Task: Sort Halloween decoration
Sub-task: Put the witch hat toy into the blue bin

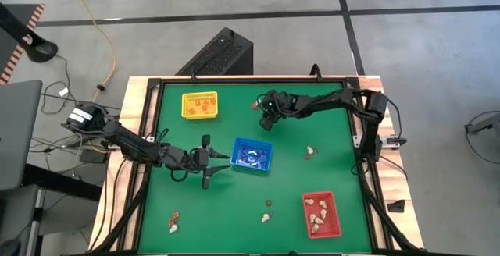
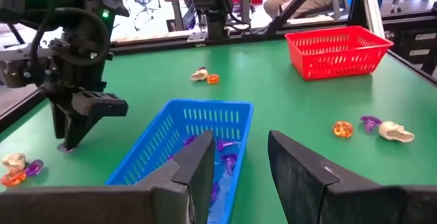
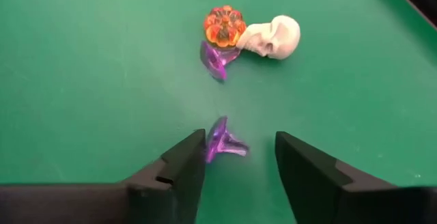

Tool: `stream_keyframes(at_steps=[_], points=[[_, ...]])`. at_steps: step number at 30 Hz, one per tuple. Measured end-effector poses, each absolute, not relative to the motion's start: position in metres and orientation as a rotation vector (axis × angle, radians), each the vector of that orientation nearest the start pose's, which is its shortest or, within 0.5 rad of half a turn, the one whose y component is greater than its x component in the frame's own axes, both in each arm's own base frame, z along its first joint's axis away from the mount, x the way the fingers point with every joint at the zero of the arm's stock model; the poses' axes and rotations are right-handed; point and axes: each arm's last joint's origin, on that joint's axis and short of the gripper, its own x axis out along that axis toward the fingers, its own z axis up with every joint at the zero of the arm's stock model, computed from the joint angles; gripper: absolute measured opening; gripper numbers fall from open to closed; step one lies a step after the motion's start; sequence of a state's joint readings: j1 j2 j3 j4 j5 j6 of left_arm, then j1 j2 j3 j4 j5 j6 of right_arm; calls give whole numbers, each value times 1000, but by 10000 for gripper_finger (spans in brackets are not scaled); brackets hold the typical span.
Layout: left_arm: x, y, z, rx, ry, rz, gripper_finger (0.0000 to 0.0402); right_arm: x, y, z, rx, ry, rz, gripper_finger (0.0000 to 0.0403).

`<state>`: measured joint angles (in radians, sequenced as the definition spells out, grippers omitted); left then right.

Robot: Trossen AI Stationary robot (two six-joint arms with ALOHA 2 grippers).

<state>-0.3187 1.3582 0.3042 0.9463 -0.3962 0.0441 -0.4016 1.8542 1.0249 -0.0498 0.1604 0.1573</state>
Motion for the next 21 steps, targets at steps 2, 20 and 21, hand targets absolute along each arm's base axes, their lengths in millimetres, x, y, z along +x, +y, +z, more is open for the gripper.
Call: stream_keyframes(at_steps=[2,20,21], points=[[223,-62,168,81,102,71,128,334,-146,143,250,842,-593,172],[211,-59,181,82,137,53,128,338,-101,192,200,727,-478,21],[209,-59,183,75,141,53,128,339,-92,199,191,708,-454,20]])
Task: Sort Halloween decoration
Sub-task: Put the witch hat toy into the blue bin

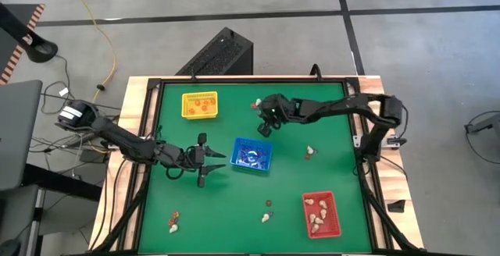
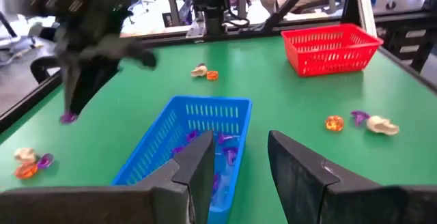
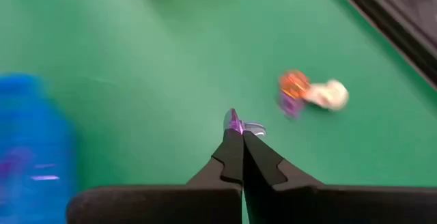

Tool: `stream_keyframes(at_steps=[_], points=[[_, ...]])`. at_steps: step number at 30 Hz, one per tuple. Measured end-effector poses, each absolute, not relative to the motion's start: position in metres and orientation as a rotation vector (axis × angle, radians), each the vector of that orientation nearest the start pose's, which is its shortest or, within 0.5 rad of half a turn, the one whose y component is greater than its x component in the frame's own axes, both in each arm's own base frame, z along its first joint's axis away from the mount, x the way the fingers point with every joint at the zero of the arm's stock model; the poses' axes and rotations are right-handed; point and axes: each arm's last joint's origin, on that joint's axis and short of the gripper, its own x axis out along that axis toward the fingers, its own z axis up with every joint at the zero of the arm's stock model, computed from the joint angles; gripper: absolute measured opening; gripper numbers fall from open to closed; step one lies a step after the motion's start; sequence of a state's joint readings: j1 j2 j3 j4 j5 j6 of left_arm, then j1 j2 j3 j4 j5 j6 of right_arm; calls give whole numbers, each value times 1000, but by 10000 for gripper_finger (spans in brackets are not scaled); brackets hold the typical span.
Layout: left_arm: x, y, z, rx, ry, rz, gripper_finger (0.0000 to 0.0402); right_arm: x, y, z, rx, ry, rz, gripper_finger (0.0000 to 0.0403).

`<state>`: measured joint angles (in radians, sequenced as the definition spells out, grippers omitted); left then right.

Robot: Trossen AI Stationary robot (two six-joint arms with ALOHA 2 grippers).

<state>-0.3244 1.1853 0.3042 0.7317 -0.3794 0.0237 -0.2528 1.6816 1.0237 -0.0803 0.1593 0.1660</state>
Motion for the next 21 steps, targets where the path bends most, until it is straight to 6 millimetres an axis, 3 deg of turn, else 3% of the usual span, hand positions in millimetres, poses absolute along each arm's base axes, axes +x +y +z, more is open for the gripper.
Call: stream_keyframes(at_steps=[4,10,14,21], points=[[198,-55,191,43,167,78,128,343,-45,217,147,652,-322,20],[193,-52,193,9,184,109,128,348,17,214,99,652,-199,35],[193,-52,193,7,182,107,128,346,33,215,58,636,-248,57],[193,-52,193,-3,181,108,128,337,32,226,110,634,-256,91]])
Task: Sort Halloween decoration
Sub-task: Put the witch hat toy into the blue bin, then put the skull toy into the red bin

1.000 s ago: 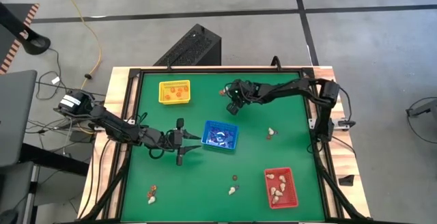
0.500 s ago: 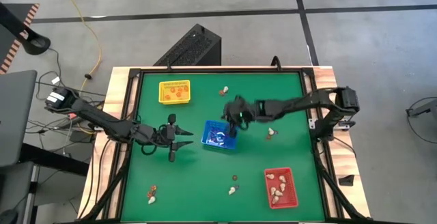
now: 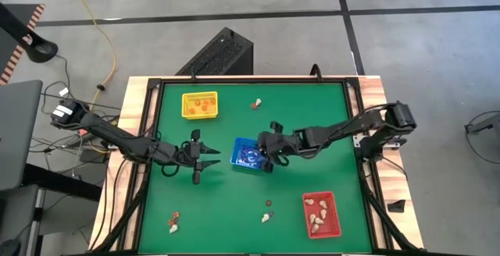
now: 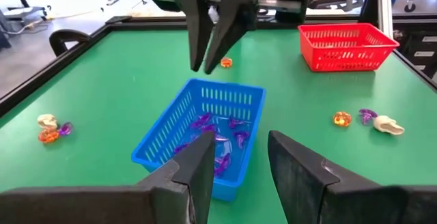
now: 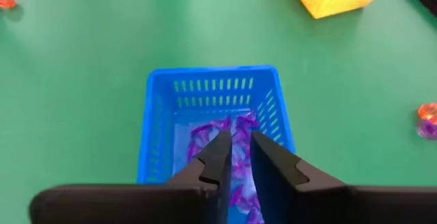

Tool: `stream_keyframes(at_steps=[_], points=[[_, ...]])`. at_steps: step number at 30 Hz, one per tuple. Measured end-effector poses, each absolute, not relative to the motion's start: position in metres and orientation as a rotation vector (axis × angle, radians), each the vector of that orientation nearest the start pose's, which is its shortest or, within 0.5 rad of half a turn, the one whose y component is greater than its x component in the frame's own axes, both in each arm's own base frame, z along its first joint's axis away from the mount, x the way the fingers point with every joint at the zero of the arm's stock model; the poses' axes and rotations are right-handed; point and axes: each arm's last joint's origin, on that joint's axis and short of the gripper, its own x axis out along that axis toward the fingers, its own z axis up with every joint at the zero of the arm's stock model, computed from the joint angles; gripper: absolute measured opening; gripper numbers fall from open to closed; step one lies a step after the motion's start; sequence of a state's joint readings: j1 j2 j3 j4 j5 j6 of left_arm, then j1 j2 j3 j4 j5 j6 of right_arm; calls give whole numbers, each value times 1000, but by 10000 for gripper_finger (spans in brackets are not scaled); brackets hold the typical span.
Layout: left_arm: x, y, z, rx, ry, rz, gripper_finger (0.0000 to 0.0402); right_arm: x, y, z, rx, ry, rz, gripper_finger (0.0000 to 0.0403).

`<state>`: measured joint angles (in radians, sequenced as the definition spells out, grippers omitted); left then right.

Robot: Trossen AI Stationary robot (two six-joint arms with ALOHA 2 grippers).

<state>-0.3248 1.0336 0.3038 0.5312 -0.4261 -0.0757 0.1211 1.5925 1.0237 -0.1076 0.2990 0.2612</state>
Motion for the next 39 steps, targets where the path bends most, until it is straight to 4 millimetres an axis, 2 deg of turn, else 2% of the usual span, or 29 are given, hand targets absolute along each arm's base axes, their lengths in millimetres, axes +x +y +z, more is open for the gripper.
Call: stream_keyframes(at_steps=[5,9,14,19,26,32,39], points=[[193,-52,193,-2,182,106,128,320,31,238,152,702,-251,120],[193,-53,193,-1,186,103,128,290,39,246,278,859,-261,137],[193,-53,193,8,188,83,128,252,47,245,412,1083,-419,158],[193,-53,193,10,187,82,128,238,47,226,513,1164,-571,188],[193,-53,193,-1,183,83,128,230,23,192,607,1247,-766,231],[193,-53,193,-9,183,82,128,221,3,178,642,1262,-846,235],[193,-53,193,-1,185,82,128,215,-2,158,677,1244,-850,233]])
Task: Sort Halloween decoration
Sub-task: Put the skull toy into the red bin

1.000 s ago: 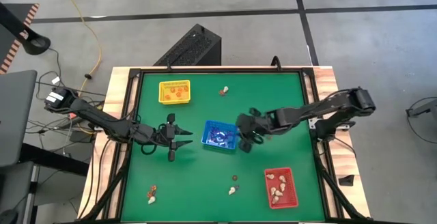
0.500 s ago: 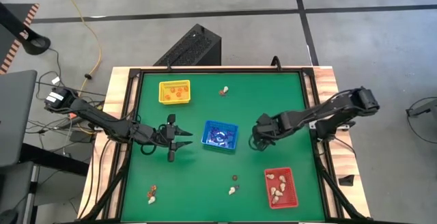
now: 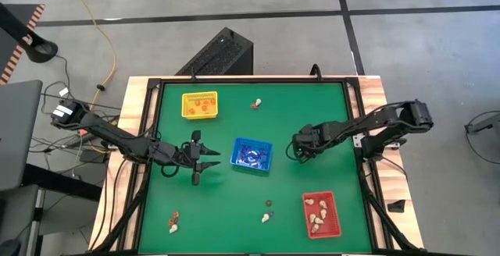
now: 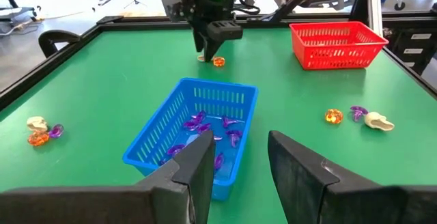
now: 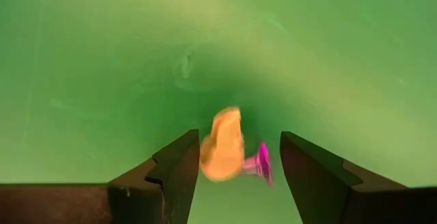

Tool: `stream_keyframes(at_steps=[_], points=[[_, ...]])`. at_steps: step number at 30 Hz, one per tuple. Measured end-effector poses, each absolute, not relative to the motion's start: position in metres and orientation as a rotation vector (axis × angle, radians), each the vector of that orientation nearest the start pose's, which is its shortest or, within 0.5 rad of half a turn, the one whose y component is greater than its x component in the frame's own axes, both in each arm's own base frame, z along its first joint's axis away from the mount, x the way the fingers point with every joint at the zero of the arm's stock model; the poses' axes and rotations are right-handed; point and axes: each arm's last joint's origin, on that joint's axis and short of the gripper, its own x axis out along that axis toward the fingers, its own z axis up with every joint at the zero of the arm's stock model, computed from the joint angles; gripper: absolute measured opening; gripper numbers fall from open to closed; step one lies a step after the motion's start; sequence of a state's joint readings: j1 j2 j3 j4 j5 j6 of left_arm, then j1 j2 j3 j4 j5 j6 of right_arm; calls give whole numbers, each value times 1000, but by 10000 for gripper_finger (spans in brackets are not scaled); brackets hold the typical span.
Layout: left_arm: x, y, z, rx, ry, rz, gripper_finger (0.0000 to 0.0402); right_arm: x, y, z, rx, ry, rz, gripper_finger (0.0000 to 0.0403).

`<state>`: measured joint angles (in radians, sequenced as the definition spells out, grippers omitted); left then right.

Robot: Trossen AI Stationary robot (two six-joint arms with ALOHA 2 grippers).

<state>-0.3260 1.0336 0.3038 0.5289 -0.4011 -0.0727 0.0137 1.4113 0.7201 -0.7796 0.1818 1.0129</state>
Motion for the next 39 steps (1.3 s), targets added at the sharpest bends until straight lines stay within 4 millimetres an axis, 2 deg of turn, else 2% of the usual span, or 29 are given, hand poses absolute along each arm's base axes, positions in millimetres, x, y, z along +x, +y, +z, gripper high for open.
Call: stream_keyframes(at_steps=[7,17,21,28,34,39], points=[[193,-53,192,2,192,82,128,214,-2,150,706,1224,-819,217],[193,-53,192,0,192,84,128,219,2,155,686,1210,-777,98],[193,-53,192,0,192,85,128,231,7,169,664,1168,-715,78],[193,-53,192,0,192,85,128,254,27,206,614,1066,-576,73],[193,-53,192,-1,192,84,128,267,59,243,582,987,-415,72],[193,-53,192,-1,192,84,128,264,98,267,594,950,-284,72]])
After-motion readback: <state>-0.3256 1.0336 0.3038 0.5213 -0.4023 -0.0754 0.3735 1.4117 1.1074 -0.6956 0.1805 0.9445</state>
